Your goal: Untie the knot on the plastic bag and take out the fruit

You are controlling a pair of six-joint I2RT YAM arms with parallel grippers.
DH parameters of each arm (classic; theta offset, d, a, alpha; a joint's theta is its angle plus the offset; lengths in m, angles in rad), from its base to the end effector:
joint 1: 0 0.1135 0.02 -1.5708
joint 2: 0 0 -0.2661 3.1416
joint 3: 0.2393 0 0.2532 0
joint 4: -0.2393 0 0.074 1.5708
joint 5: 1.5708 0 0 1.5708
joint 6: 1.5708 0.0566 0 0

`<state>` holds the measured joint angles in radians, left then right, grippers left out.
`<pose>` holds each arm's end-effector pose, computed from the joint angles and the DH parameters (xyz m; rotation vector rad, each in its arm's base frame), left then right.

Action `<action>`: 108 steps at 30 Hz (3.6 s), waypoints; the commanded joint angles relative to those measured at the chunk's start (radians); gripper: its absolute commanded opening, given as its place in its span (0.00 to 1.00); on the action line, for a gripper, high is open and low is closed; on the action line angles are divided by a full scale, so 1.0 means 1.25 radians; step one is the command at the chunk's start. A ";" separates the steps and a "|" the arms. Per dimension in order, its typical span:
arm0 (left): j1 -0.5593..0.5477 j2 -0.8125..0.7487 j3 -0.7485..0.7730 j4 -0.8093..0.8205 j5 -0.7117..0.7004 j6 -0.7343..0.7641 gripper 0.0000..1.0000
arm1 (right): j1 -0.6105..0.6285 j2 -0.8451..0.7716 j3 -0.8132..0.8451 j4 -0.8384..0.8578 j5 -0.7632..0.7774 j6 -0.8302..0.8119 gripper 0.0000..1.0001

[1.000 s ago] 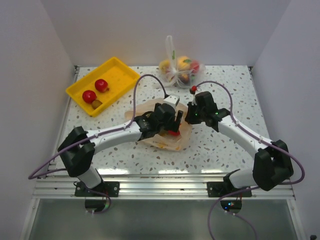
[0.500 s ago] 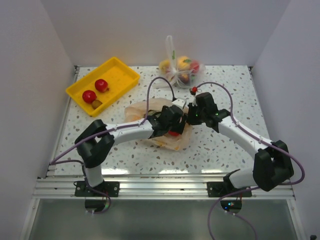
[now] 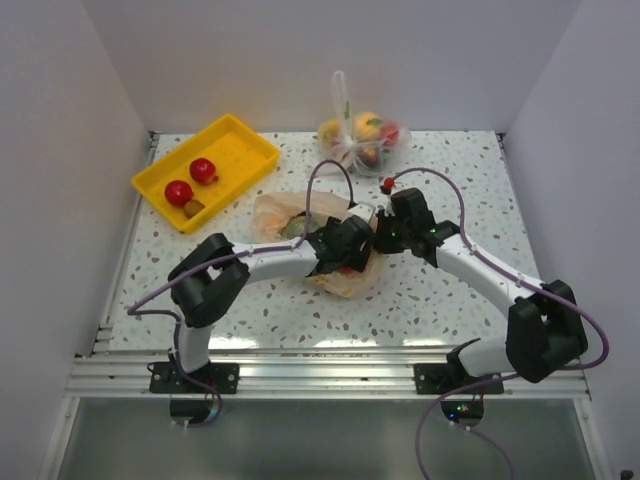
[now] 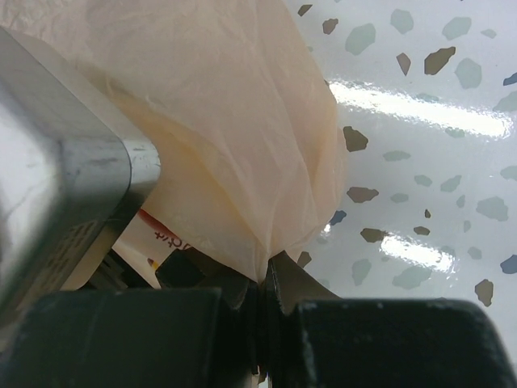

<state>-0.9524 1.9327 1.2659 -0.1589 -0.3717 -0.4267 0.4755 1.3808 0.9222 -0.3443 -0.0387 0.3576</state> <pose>0.2664 -0.3389 0.1642 0.4404 2.2958 -0.2414 0.2724 0.1427 0.2258 -0.1613 2.4131 0.4381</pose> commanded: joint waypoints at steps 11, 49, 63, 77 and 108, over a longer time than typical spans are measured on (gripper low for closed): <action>-0.004 -0.155 -0.057 -0.004 -0.084 0.019 0.50 | -0.001 -0.014 -0.016 0.016 0.030 0.000 0.00; 0.726 -0.239 0.065 -0.120 0.106 -0.022 0.49 | 0.000 -0.101 -0.065 0.001 0.013 0.021 0.00; 0.790 -0.022 0.197 -0.085 0.087 0.012 0.92 | 0.000 -0.119 -0.068 -0.020 0.004 0.023 0.06; 0.755 -0.273 0.038 -0.079 0.203 -0.033 1.00 | 0.000 -0.128 -0.020 -0.055 0.010 -0.021 0.34; 0.072 -0.473 -0.122 -0.120 0.110 -0.048 0.98 | 0.006 -0.100 0.072 -0.104 -0.006 -0.080 0.91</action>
<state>-0.8230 1.2865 1.0412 -0.3531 -0.1787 -0.4599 0.4812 1.2778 1.0435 -0.4820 -0.0765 0.2607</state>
